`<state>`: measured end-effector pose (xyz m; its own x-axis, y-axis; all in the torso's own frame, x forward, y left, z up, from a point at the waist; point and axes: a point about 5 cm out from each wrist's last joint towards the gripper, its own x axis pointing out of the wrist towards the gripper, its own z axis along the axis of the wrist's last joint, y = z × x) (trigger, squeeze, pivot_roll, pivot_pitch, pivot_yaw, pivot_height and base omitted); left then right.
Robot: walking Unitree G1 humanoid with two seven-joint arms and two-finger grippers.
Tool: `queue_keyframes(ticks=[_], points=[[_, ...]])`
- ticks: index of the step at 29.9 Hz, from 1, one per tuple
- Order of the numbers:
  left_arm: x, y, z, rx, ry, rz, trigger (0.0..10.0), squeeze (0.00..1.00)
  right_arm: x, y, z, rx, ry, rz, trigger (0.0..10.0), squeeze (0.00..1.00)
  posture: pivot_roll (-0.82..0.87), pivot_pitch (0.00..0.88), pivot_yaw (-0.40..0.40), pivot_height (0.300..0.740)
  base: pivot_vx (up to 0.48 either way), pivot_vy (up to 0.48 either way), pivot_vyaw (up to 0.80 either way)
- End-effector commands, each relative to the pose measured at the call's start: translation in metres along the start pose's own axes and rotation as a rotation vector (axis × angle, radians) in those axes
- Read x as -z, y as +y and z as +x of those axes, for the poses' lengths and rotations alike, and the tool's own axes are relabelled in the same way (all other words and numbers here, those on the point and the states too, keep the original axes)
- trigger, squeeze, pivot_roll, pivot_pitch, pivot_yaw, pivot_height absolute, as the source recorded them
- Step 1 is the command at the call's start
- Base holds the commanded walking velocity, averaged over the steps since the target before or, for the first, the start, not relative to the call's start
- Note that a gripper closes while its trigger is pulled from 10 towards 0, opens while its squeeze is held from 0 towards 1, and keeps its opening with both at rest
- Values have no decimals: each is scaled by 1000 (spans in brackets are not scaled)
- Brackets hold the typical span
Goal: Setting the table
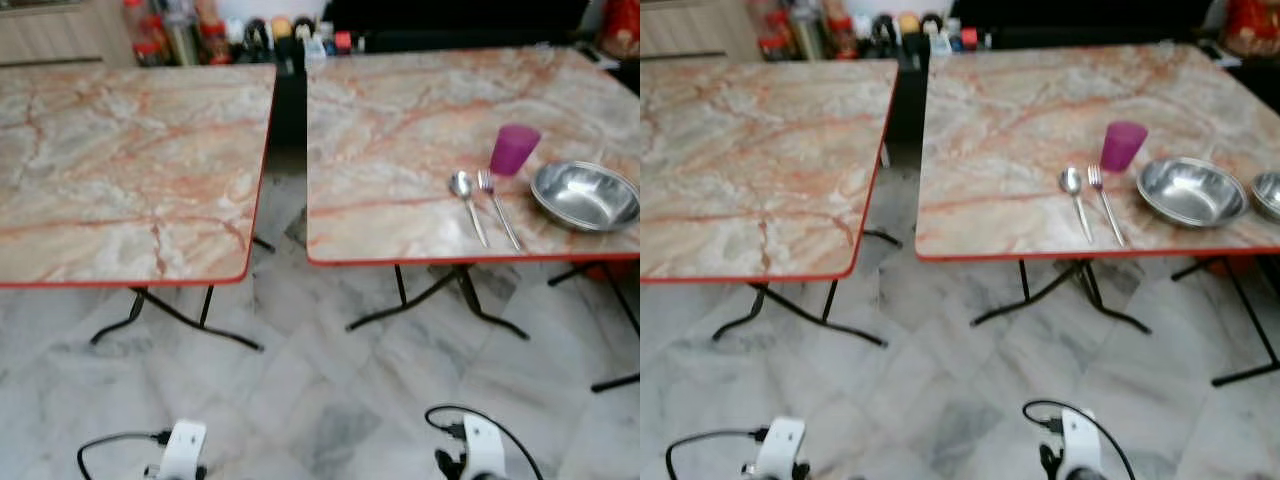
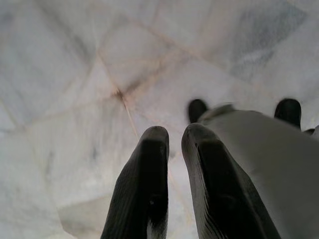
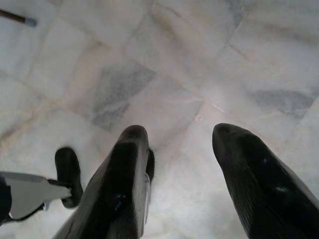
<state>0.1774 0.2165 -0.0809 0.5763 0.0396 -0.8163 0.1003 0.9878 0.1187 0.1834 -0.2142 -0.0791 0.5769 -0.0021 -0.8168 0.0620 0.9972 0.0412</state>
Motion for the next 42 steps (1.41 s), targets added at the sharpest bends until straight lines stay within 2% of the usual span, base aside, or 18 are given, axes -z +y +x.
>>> queue_keyframes(ticks=[1,8,11,12,21,36,42], points=[[6,3,-1,-7,32,3,10000,0,3,7,1,-21,10,2,10000,0,8,114,7,740,251,-281,0],[6,3,-1,-10,34,-1,10000,0,2,7,1,-27,13,-45,10000,0,6,113,7,740,306,-75,82],[7,3,-1,-10,34,-1,10000,0,2,8,1,-30,12,-34,10000,0,6,113,7,740,382,0,800],[7,3,-1,-10,35,-1,10000,0,3,8,1,-30,14,6,10000,0,7,113,6,740,382,0,0],[6,4,-1,-5,28,-2,10000,0,3,8,1,-23,6,4,10000,0,6,113,7,740,365,0,0],[4,4,-1,0,24,15,10000,0,3,8,1,-12,13,8,10000,0,4,131,8,740,243,-382,0],[4,4,-1,-1,23,20,10000,0,2,7,1,-8,13,10,10000,0,4,132,8,740,0,-416,0]])
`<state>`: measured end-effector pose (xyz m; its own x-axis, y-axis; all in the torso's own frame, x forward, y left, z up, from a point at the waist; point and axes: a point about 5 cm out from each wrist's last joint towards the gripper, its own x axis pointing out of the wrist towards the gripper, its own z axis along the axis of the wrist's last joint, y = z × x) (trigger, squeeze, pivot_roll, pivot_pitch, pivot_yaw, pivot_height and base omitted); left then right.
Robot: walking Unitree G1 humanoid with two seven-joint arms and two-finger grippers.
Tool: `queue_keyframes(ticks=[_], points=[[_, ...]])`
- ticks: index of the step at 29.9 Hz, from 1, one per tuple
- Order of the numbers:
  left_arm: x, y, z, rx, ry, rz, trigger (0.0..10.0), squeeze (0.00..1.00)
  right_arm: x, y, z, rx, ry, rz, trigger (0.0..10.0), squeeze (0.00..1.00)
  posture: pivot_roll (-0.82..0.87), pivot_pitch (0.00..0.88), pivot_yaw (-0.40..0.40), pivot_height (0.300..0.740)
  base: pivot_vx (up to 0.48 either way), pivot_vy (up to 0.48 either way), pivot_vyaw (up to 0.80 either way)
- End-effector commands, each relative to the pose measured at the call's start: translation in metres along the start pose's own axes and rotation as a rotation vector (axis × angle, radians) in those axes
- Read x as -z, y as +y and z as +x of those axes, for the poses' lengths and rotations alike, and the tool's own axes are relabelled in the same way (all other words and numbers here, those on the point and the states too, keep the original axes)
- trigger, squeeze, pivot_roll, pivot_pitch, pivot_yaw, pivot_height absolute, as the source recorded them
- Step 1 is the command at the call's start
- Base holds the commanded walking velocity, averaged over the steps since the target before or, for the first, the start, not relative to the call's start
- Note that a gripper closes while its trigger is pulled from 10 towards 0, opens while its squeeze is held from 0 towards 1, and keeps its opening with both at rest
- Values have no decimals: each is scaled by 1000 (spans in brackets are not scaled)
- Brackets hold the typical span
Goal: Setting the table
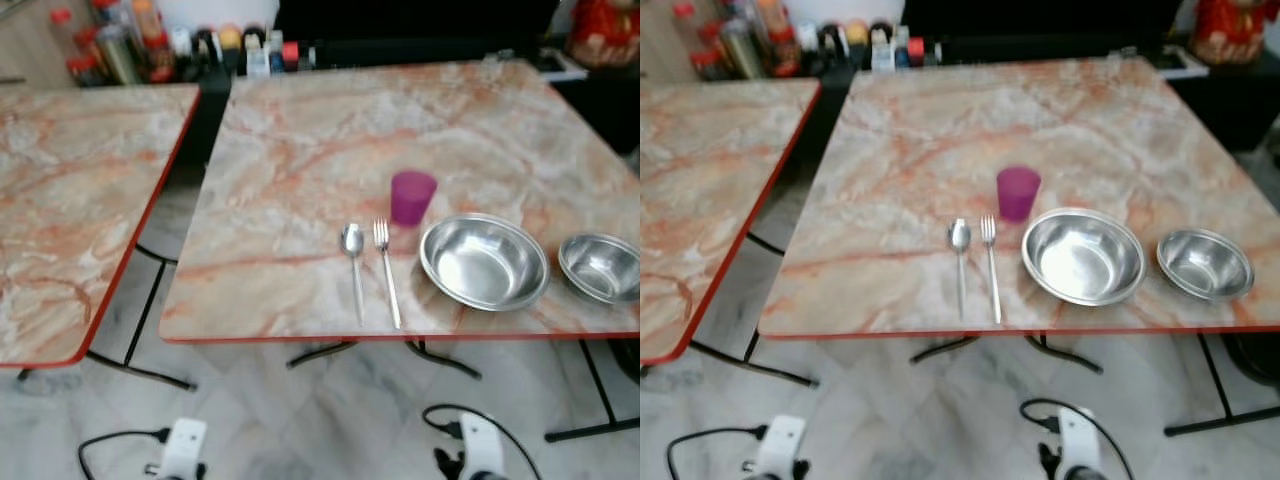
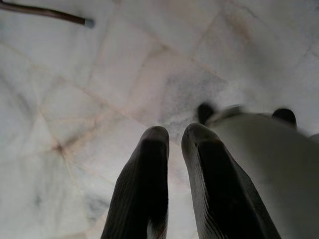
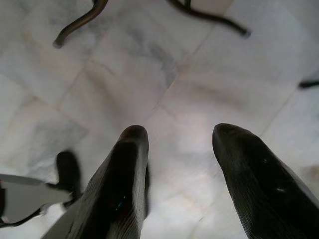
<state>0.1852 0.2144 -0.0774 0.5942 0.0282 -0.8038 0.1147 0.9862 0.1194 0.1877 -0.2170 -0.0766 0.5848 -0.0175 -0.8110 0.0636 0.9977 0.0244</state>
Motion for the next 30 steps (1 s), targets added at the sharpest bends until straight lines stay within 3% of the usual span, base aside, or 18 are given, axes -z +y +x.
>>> queue_keyframes(ticks=[1,23,30], points=[[12,4,-3,-8,46,7,10000,0,7,10,1,-22,24,19,10000,0,4,132,8,740,0,-416,0],[12,4,-3,-11,46,2,10000,0,8,9,1,-22,35,19,10000,0,3,136,7,740,0,-454,-85],[13,4,-3,-15,50,-1,10000,0,8,9,1,-21,29,16,10000,0,2,134,4,740,0,-47,0]])
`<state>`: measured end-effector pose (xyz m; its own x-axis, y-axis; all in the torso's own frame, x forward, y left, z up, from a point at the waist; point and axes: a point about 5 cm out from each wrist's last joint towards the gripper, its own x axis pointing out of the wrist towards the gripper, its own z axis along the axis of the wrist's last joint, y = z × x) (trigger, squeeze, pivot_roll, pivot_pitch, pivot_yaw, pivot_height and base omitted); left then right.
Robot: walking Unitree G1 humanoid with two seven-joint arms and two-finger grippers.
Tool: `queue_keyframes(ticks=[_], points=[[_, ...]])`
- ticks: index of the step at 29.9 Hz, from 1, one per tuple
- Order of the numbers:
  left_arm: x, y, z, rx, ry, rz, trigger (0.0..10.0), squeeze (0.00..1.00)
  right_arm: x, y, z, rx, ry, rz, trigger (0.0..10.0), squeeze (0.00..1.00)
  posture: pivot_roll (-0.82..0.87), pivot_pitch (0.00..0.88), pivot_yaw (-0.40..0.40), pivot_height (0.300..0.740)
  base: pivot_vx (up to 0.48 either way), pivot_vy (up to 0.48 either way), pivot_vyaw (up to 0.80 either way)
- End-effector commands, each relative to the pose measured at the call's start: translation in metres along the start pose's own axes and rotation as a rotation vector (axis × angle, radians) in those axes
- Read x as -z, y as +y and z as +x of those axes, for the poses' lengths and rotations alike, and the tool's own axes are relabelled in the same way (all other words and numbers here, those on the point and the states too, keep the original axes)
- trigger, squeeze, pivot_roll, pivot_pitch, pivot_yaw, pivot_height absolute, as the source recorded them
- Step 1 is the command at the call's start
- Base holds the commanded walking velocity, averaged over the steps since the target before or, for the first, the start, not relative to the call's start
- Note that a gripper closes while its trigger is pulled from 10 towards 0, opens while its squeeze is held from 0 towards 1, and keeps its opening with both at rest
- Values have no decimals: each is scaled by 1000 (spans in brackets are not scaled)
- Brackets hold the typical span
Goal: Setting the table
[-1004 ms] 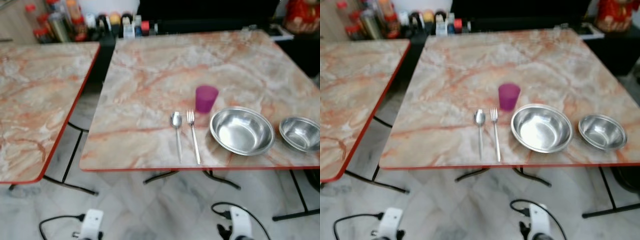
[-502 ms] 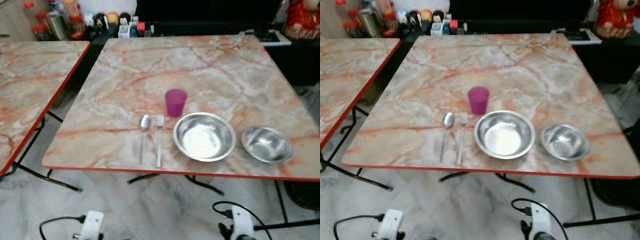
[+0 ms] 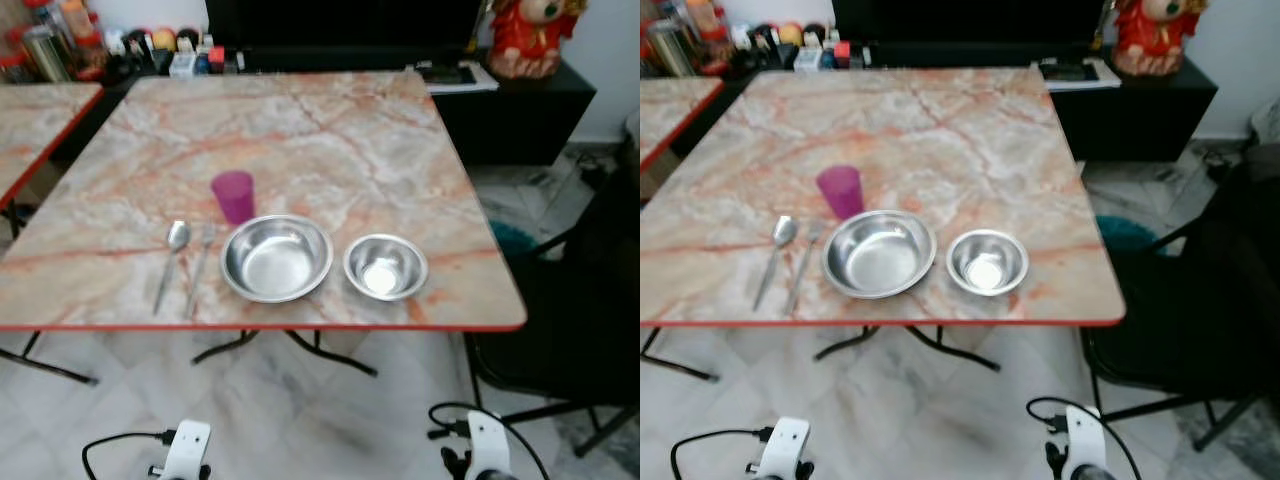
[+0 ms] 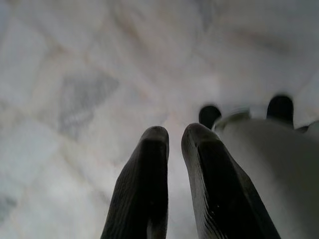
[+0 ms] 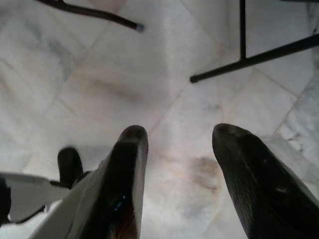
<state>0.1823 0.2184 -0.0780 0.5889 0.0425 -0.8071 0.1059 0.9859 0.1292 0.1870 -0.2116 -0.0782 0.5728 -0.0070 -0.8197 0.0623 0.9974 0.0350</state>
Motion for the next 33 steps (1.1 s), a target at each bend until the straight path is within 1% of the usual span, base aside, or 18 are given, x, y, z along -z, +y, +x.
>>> queue_keyframes(ticks=[1,21,24,25,27,30,33], points=[[10,1,-2,-2,41,1,10000,0,6,4,0,-11,13,11,10000,0,2,134,4,740,0,0,0],[11,-1,-2,-9,44,-9,10000,0,7,2,-1,-12,19,-2,10000,0,7,120,-2,740,0,0,0],[12,1,-2,-48,25,-35,10000,0,8,2,-1,-13,20,-2,10000,0,4,115,1,740,0,0,0],[12,2,-3,-71,16,-65,10000,0,8,3,-1,-14,21,-3,10000,0,5,112,4,740,0,0,0],[13,3,-3,-91,12,-85,10000,0,9,3,-1,-14,22,-4,10000,0,6,111,4,740,0,0,0],[16,5,-4,-151,15,-146,10000,0,9,3,-1,-15,24,-5,10000,0,7,111,7,740,0,0,0],[17,6,-5,-179,11,-173,10000,0,9,3,-1,-16,24,-3,10000,0,9,113,8,740,0,0,0]])
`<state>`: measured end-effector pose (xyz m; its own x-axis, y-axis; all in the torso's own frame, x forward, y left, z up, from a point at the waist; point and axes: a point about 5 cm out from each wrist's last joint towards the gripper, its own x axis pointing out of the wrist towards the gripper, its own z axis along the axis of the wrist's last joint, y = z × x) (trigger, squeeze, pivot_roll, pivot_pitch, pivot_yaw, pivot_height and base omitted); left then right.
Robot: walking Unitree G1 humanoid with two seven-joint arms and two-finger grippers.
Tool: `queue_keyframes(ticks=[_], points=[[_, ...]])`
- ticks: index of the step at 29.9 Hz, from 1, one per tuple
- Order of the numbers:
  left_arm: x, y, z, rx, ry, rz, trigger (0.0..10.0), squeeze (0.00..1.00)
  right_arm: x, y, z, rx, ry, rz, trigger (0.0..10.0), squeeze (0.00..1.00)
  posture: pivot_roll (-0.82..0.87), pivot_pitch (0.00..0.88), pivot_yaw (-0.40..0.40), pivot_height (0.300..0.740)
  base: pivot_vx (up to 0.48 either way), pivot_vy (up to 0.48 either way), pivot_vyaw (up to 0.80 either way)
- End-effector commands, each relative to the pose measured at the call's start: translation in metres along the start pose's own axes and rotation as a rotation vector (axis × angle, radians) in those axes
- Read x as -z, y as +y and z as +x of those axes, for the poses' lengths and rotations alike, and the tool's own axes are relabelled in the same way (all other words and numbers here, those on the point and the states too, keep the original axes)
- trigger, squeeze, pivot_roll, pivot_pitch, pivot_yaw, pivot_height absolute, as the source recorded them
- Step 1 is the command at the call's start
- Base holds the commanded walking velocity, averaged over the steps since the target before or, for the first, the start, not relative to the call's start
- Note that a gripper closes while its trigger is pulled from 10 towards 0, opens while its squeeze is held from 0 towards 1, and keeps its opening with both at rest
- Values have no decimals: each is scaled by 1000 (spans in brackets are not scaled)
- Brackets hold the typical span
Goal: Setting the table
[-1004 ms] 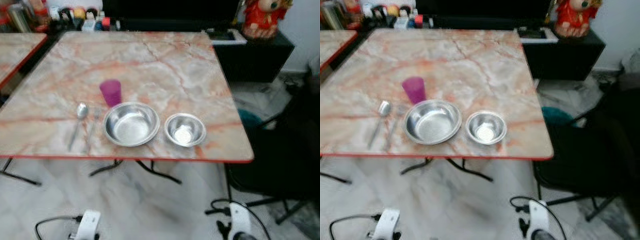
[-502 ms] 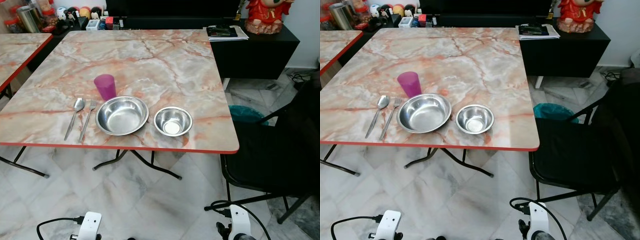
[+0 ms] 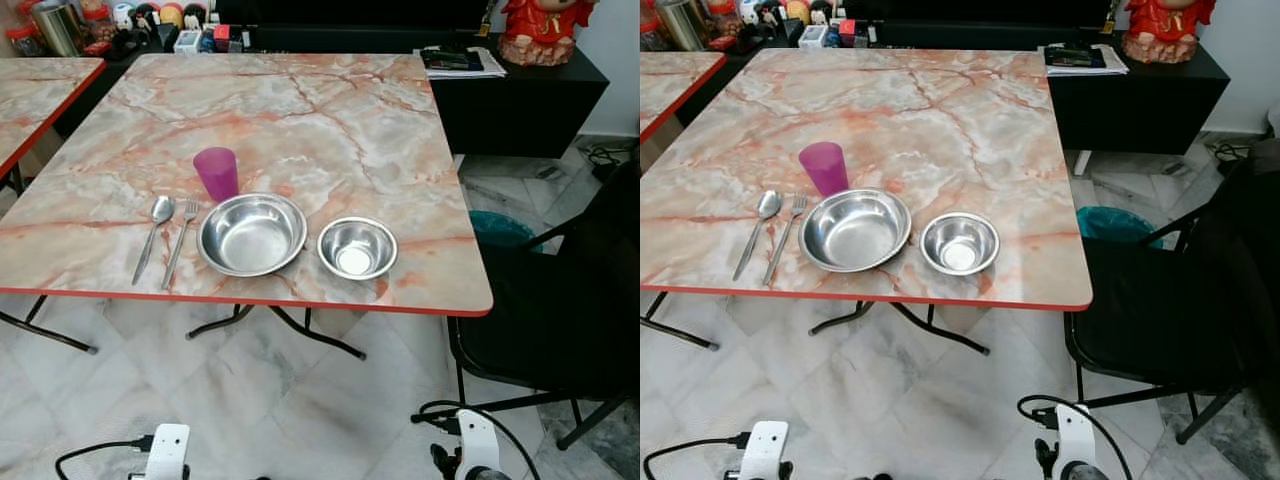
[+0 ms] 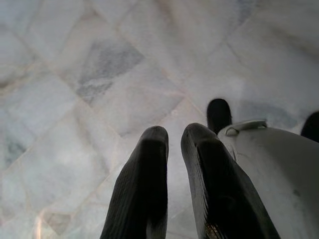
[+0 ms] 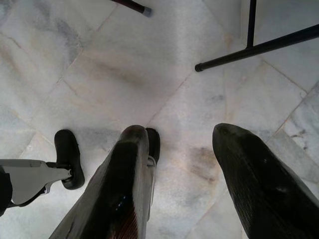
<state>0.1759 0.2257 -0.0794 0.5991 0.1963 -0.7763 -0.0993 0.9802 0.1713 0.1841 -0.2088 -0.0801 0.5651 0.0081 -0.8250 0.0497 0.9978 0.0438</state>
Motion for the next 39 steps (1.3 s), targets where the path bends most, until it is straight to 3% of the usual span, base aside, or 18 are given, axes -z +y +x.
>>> queue_keyframes(ticks=[1,8,9,10,12,17,19,25,29,30,34,37,39], points=[[9,2,-2,-40,12,-43,10000,0,6,1,-1,-1,14,2,10000,0,9,113,8,740,0,0,0],[4,5,-4,-122,-78,-102,10000,0,6,0,-1,0,13,2,10000,0,22,119,10,740,0,0,0],[-6,7,-4,-142,-140,-106,10000,0,6,0,-1,0,13,0,10000,0,22,119,10,740,0,0,0],[-27,14,-5,-173,-262,-114,10000,0,6,0,-1,1,13,-1,10000,0,25,121,8,740,0,0,0],[-44,22,-9,-211,-376,-127,10000,0,5,0,-1,1,13,-3,10000,0,28,122,7,740,0,0,0],[-50,26,-12,-234,-423,-135,10000,0,5,0,-1,1,13,-5,10000,0,31,122,6,740,0,0,0],[-68,50,-24,-307,-564,-182,10000,0,5,-1,-1,-1,11,-9,10000,0,34,126,6,740,0,0,0],[-79,61,-41,-378,-657,-212,10000,0,4,-1,-1,0,10,-10,10000,0,41,134,1,740,0,0,0],[-96,78,-66,-501,-756,-255,10000,0,3,-2,-1,-2,11,-14,10000,0,48,140,-5,740,0,0,0],[-110,85,-77,-537,-826,-249,10000,0,3,-2,-1,-3,11,-16,10000,0,48,142,-5,740,0,0,0],[-140,92,-95,-554,-944,-205,10000,0,2,-2,-1,-3,10,-19,10000,0,55,144,-10,740,0,0,0],[-183,94,-110,-517,-1057,-200,10000,0,1,-2,-1,-5,9,-24,10000,0,57,142,-12,740,0,0,0],[-214,88,-117,-433,-1115,-207,10000,0,0,-2,-1,-5,8,-25,10000,0,56,142,-11,740,0,0,0]])
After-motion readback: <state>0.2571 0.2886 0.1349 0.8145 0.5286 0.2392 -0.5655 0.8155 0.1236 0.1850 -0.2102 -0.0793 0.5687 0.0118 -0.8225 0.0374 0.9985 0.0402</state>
